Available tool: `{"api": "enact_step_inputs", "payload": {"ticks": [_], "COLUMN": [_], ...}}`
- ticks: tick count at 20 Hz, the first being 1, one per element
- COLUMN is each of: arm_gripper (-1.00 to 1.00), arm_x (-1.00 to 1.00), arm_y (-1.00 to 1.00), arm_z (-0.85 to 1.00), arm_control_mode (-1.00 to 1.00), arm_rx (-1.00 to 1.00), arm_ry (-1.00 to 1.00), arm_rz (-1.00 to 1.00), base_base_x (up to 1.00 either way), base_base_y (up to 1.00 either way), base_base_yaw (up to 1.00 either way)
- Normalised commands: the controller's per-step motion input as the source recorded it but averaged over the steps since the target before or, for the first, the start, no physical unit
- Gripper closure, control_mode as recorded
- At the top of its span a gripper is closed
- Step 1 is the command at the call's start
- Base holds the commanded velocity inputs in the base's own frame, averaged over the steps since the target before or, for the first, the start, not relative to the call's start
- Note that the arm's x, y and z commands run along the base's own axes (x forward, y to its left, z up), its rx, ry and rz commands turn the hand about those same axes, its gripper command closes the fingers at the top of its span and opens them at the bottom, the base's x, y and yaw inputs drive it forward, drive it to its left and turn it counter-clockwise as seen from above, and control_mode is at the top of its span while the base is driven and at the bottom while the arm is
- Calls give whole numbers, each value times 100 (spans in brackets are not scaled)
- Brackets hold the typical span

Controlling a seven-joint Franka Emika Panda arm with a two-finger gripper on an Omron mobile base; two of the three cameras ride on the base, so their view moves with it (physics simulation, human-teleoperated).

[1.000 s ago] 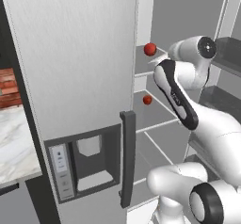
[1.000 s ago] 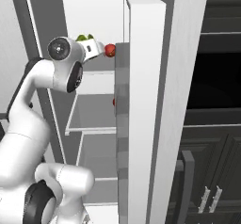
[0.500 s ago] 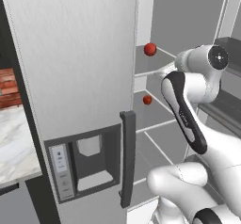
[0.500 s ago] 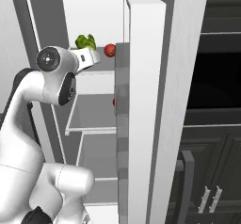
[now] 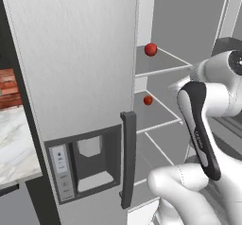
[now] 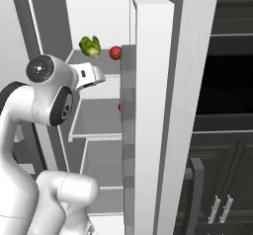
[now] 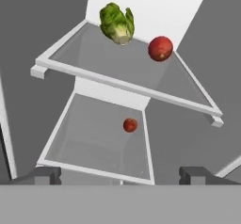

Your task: Place the onion in the correct fridge rack based on whether it is a fruit or vegetable. Finally, close the fridge door.

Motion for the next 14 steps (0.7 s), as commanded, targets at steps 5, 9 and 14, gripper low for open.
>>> {"api": "enact_step_inputs", "payload": {"ticks": [5,9,14], "arm_gripper": [-100,-100,-100], "arm_x": [-16,0,0], "arm_y": [0,0,0], "arm_z": [-37,-5,0], "arm_control_mode": [-100,-100,100], "arm_rx": [-2,0,0], "arm_ry": [8,0,0], "arm_rz": [0,0,0], "base_base_x": [0,0,-10], "base_base_y": [0,0,0], "base_base_yaw": [0,0,0]}}
